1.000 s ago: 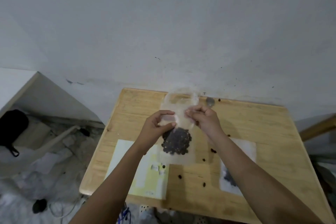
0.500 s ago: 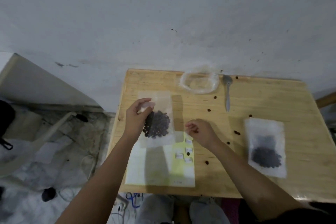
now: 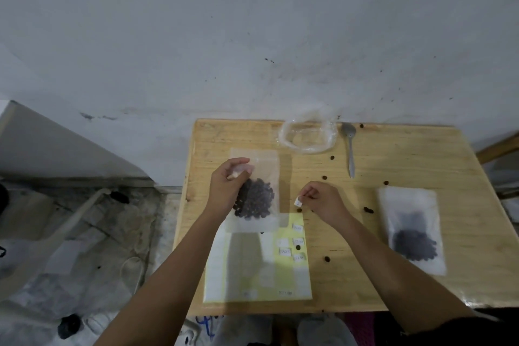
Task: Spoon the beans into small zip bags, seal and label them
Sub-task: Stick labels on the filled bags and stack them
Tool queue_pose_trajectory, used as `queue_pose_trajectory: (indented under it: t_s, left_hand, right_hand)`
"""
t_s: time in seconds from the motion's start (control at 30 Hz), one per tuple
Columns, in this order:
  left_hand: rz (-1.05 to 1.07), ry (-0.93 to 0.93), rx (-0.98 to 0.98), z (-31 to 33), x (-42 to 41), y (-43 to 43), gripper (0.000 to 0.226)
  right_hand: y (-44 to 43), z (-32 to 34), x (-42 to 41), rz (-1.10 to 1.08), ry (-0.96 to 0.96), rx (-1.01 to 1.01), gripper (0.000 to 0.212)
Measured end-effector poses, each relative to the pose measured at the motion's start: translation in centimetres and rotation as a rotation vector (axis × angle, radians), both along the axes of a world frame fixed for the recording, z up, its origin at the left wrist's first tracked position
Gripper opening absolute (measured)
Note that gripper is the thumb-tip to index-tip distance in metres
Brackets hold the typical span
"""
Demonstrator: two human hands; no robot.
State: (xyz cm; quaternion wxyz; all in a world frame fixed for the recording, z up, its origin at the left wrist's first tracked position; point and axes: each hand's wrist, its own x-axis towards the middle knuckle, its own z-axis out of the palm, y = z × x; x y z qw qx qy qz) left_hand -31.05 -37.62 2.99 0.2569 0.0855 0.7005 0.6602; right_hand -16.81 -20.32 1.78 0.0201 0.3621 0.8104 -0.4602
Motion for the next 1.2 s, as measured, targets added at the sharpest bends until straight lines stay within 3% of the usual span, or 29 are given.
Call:
queue_pose_trajectory:
  t_s: [0.2, 0.43, 0.67, 1.2]
  left_hand:
    - [-0.034, 0.043, 0.043, 1.7, -0.4, 1.5, 0.018]
    - [-0.124, 0.107, 0.07, 4.0, -0.1, 3.5, 0.019]
    - [-0.276, 0.091, 0.115, 4.6, 0.6, 5.0, 0.035]
    - [-0.243, -0.022, 0.14, 5.0, 1.5, 5.6, 0.035]
  right_hand:
    - [1.6, 3.4, -0.7, -0.24, 0.159, -0.217, 0.007]
    - [2.1, 9.1, -2.1, -0.159, 0.329, -0.254, 0.02]
    - [1.6, 10.8, -3.6, -0.104, 0.373, -0.11, 0.014]
    - [0.9, 10.6, -4.9, -0.12, 0.351, 0.048, 0.009]
